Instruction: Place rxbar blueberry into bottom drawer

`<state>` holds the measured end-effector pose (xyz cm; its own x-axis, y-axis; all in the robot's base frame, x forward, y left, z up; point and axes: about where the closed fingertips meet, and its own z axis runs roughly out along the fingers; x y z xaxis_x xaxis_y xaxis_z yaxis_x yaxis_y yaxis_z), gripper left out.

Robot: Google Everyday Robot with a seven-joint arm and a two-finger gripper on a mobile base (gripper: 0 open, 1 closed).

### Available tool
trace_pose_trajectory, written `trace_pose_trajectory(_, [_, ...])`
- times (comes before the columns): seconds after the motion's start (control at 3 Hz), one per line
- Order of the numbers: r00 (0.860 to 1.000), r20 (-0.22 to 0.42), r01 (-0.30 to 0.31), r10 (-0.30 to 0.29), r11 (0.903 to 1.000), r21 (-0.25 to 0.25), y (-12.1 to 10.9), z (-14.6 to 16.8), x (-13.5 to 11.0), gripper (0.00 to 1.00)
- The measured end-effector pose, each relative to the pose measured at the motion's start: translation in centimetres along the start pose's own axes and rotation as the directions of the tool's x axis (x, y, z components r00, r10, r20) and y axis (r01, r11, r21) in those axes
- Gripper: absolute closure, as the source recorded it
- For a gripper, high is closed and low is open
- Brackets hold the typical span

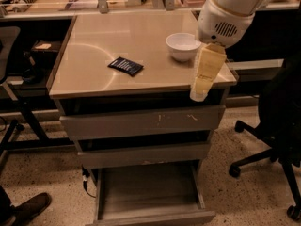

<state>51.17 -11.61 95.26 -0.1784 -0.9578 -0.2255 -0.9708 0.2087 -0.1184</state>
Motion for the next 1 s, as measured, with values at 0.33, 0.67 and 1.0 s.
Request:
trace_pose_trajectory(0.33, [1.0,0.009,0.006,-0.006,0.9999,0.012,-0.2,0.0,-0.4,0.0])
trace_pose_trajectory(0.67, [0.997,0.081,-0.021,0.019,0.9996,0.019,-0.8,0.9,-1.1,0.0])
trace_pose_trajectory(1.0, [0.988,0.145,-0.057,0.055,0.9983,0.011,-2.9,1.4,-2.9,0.0])
